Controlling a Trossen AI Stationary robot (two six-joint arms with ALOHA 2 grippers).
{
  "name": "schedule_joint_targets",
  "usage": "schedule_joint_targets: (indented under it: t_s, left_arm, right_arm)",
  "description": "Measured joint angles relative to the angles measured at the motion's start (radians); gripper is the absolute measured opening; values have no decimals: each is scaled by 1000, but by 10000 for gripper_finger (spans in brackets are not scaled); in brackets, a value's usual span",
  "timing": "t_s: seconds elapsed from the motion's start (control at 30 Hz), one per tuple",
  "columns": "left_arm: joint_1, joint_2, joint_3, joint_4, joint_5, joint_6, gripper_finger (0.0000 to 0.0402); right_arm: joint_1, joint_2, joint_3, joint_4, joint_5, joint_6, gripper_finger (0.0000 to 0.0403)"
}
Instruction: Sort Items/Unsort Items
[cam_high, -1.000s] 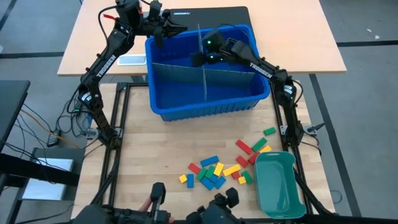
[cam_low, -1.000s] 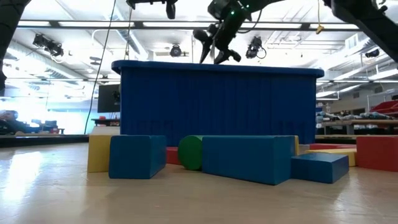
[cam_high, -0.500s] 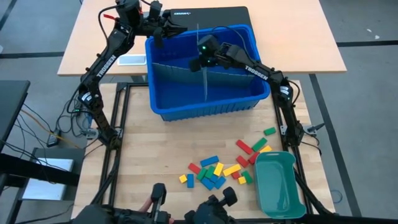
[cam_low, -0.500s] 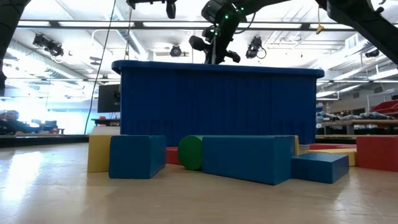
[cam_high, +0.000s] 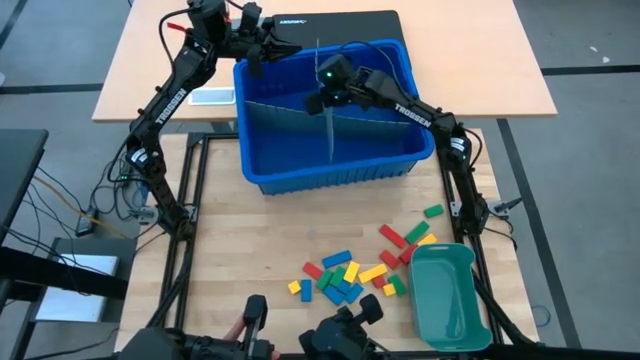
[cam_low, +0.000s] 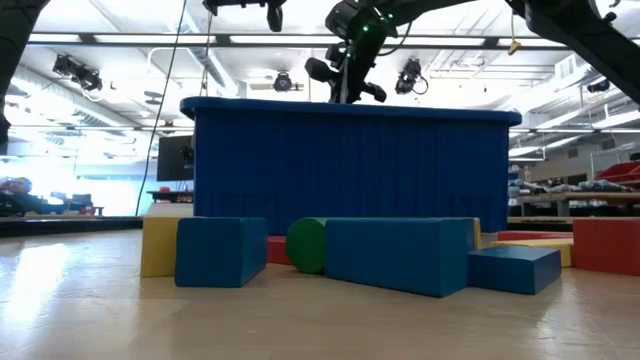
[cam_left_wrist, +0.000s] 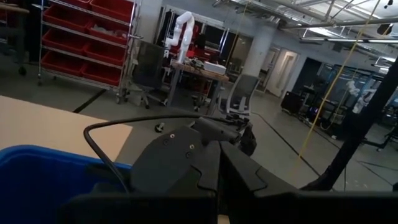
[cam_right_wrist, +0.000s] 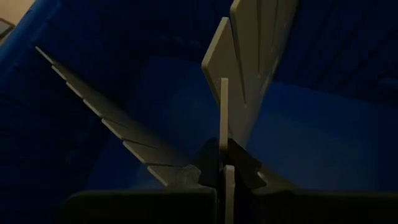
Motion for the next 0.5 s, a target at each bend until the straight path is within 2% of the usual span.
schedule_joint_targets:
  t_s: [0.5]
  left_arm:
    - [0, 0, 0, 2, 1, 1, 16]
  right_arm:
    - [-7, -12, -92, 81, -1, -23, 1]
